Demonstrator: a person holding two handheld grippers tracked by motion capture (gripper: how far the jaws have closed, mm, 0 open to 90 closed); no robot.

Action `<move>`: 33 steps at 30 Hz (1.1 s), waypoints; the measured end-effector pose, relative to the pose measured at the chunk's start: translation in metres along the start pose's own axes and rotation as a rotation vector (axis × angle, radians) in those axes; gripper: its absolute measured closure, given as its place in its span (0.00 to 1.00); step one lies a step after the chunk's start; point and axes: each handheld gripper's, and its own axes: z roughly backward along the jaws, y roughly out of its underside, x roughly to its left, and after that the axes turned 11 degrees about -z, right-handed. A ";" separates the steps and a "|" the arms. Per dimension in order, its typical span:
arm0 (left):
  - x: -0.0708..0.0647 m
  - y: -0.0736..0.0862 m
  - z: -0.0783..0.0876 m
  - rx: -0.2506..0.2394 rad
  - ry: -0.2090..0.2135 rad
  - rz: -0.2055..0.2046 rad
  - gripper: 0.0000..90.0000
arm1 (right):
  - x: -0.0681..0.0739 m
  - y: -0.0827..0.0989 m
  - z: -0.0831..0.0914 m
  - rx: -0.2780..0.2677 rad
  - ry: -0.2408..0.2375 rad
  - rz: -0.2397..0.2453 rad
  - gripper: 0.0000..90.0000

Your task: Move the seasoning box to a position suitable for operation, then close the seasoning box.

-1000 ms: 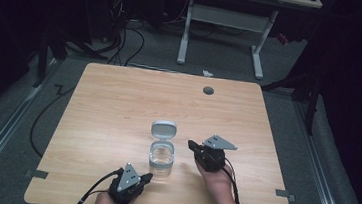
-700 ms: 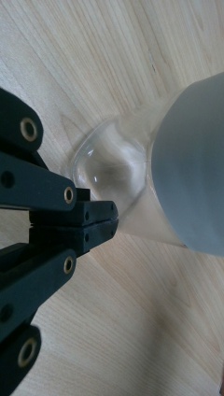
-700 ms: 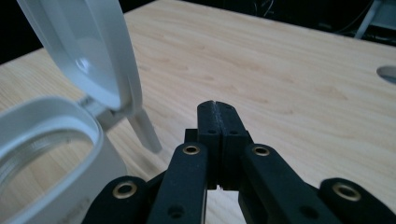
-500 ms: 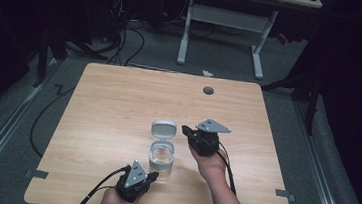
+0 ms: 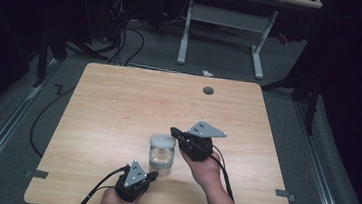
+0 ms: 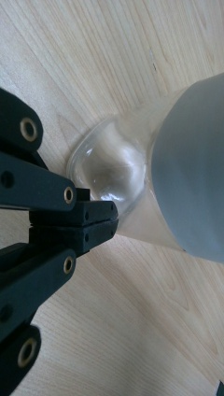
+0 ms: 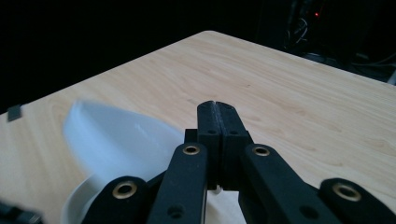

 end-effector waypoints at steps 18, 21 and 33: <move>0.056 -0.034 0.036 -0.079 -0.127 0.014 0.88 | -0.046 0.054 0.036 0.045 0.145 -0.087 0.99; 0.072 -0.037 0.038 -0.089 -0.173 0.030 0.85 | -0.055 0.061 0.038 0.061 0.166 -0.110 0.99; 0.110 -0.032 0.036 -0.048 -0.308 0.010 0.73 | -0.090 0.080 0.063 0.059 0.270 -0.143 0.98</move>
